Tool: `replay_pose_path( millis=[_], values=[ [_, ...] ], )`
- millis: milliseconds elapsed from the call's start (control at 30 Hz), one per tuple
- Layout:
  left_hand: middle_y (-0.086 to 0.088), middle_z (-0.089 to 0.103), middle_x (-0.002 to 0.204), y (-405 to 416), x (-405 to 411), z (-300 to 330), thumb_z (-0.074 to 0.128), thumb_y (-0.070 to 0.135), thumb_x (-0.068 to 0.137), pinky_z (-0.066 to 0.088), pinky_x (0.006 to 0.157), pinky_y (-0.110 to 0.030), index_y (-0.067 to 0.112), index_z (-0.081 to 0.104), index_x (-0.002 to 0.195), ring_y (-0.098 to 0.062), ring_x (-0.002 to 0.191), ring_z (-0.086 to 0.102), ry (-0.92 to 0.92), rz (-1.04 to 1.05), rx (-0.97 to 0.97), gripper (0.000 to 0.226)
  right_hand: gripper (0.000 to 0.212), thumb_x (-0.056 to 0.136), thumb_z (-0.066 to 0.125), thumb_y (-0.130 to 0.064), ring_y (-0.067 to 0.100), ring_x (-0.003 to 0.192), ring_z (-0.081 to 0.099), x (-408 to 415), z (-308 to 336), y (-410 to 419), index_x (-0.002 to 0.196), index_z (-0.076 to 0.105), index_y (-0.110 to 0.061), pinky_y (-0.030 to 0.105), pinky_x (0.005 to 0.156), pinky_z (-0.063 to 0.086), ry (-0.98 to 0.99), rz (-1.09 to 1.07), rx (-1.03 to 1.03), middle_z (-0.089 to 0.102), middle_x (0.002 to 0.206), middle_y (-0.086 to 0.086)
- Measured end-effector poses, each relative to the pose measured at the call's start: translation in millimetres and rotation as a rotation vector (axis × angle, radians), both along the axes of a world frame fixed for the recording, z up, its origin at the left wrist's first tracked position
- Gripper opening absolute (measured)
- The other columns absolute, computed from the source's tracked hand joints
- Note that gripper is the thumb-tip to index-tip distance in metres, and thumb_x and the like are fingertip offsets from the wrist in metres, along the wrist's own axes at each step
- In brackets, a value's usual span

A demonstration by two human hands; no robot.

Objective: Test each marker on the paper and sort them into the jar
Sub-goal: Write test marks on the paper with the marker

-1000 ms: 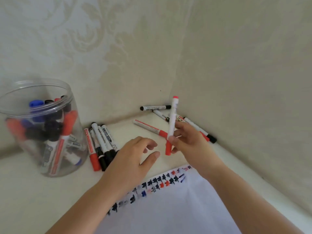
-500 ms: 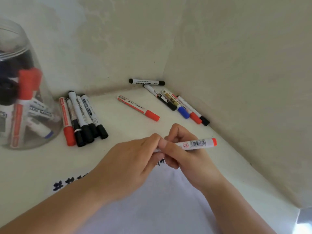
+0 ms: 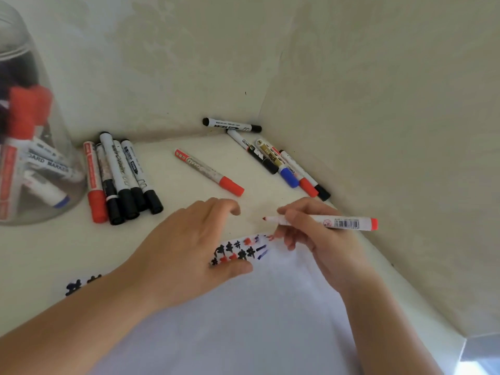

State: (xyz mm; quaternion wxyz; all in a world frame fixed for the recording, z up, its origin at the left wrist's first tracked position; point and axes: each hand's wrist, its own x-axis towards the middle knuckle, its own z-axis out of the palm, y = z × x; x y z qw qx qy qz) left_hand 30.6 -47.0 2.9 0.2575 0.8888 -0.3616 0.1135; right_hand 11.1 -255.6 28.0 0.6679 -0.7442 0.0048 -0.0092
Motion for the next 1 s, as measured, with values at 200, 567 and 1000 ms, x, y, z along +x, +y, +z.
replay_pose_path(
  millis=[200, 567, 1000],
  values=[
    [0.006, 0.051, 0.093, -1, 4, -11, 0.053, 0.06, 0.071, 0.042, 0.065, -0.027, 0.023, 0.054, 0.105, -0.014, 0.076, 0.05, -0.006, -0.019, 0.151, 0.05, 0.031, 0.075, 0.068, -0.012, 0.002, 0.042, 0.043, 8, -16, 2, 0.055, 0.048, -0.025, 0.015, 0.04, 0.03, 0.105, -0.172, -0.257, 0.054, 0.047, -0.013],
    [0.008, 0.048, 0.095, 1, 5, -18, 0.038, 0.067, 0.074, 0.036, 0.071, -0.027, 0.028, 0.057, 0.106, -0.013, 0.081, 0.045, 0.055, 0.006, 0.181, 0.053, 0.033, 0.074, 0.056, -0.003, 0.006, 0.044, 0.03, 10, -29, 9, 0.052, 0.033, -0.013, 0.014, 0.038, 0.024, 0.024, -0.238, -0.347, 0.046, 0.05, 0.001],
    [0.009, 0.045, 0.096, 0, 5, -15, 0.034, 0.07, 0.072, 0.033, 0.073, -0.028, 0.031, 0.056, 0.105, -0.012, 0.088, 0.042, 0.085, 0.009, 0.165, 0.056, 0.033, 0.073, 0.057, -0.002, 0.011, 0.05, 0.033, 10, -31, 8, 0.054, 0.032, -0.011, 0.017, 0.04, 0.024, -0.014, -0.232, -0.408, 0.042, 0.057, 0.01]
  ],
)
